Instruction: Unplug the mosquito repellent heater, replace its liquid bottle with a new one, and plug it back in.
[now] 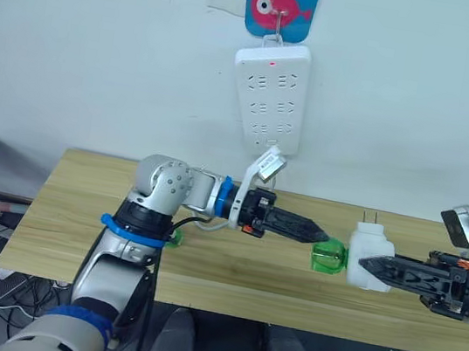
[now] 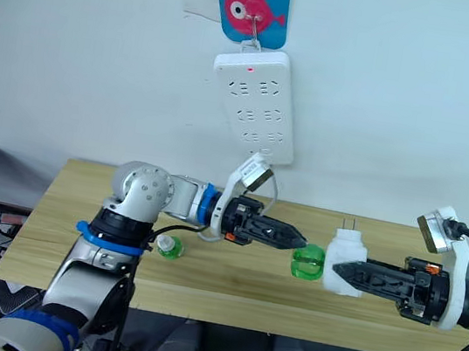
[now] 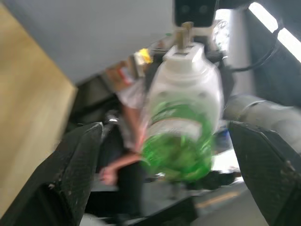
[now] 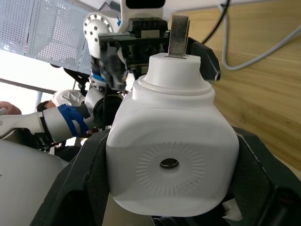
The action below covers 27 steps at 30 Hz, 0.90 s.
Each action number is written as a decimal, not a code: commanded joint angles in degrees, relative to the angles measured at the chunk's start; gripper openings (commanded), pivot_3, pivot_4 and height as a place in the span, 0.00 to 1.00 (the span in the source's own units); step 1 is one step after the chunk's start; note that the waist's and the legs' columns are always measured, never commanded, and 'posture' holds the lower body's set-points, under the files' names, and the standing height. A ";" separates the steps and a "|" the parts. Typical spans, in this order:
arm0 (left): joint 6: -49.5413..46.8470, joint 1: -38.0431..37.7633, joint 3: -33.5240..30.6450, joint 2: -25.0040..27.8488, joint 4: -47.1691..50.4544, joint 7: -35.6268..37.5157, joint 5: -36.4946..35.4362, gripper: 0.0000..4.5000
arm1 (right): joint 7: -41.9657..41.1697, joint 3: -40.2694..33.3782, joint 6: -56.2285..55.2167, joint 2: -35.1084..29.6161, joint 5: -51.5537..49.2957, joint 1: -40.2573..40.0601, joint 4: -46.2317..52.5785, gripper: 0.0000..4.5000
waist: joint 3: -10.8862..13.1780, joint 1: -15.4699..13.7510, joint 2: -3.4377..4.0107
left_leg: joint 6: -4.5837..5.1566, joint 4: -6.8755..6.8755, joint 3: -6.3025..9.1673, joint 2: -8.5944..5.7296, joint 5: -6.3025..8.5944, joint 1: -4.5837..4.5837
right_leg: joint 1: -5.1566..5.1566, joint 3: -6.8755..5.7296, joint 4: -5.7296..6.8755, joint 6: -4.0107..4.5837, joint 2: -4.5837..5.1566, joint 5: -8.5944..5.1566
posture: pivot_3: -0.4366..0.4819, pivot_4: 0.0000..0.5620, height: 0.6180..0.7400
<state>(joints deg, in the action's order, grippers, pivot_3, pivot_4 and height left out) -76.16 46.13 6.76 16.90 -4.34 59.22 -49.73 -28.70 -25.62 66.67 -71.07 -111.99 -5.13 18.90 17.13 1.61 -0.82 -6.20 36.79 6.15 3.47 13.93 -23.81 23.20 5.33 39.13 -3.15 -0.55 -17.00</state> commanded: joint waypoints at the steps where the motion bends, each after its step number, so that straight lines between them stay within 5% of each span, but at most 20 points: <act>1: 8.41 -0.80 1.26 2.72 6.28 5.55 1.27 1.00 | -1.30 -3.20 0.37 0.43 -1.01 -1.13 -0.51 0.67 | 0.00 -0.06 0.00 | 0.00 0.01 0.00 0.00 0.00 -0.02 | 0.00 0.00 -0.01 0.00 0.01 0.00 | 0.50 0.49 1.00; 3: 23.22 -3.95 3.93 4.90 12.59 10.87 7.30 1.00 | -1.34 -3.79 0.70 0.83 -1.01 -1.91 -1.56 0.67 | 0.00 -0.19 0.00 | 0.01 0.02 -0.01 -0.01 0.01 -0.04 | 0.00 0.00 -0.04 0.00 0.02 0.00 | 0.51 0.49 1.00; 5: 47.71 -7.84 4.00 2.49 14.37 12.18 17.07 1.00 | -1.27 -3.78 1.08 0.76 -1.01 -2.51 -1.70 0.67 | -0.01 -0.37 0.01 | 0.00 -0.01 -0.16 0.00 0.00 -0.04 | 0.00 0.01 -0.06 0.00 0.07 0.00 | 0.52 0.49 1.00; 12: 89.13 -15.31 3.43 -2.04 7.94 18.77 27.04 1.00 | -1.68 -3.37 1.11 1.70 -1.01 -2.09 -2.31 0.67 | -0.02 -1.55 0.02 | 0.11 0.06 -0.41 0.00 0.06 -0.03 | 0.00 0.16 -0.09 -0.04 0.11 0.04 | 0.53 0.48 1.00; 17: 104.79 -16.16 5.27 -3.78 2.20 22.02 28.55 1.00 | -1.43 -2.40 0.65 2.46 -1.01 -1.17 -1.79 0.67 | -0.02 -1.65 0.02 | 0.22 0.11 -0.42 -0.01 0.13 -0.05 | 0.00 0.17 -0.08 -0.07 0.12 0.06 | 0.53 0.48 1.00; 27: 115.36 -11.93 8.56 -8.35 -6.78 16.76 33.90 1.00 | -0.46 0.75 -1.16 4.44 -1.01 2.08 0.26 0.67 | -0.02 -1.52 0.01 | 0.33 0.16 -0.41 -0.03 0.18 -0.06 | 0.00 0.19 -0.07 -0.11 0.12 0.09 | 0.51 0.51 1.00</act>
<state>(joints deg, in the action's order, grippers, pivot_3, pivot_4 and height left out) 37.45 33.84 14.49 8.97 -11.38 77.25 -16.13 -28.70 -24.16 66.50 -67.02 -111.93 -3.50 17.78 17.11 0.09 -0.81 -5.87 36.95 5.75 3.44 14.11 -23.87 23.20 5.51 39.06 -3.26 -0.44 -16.92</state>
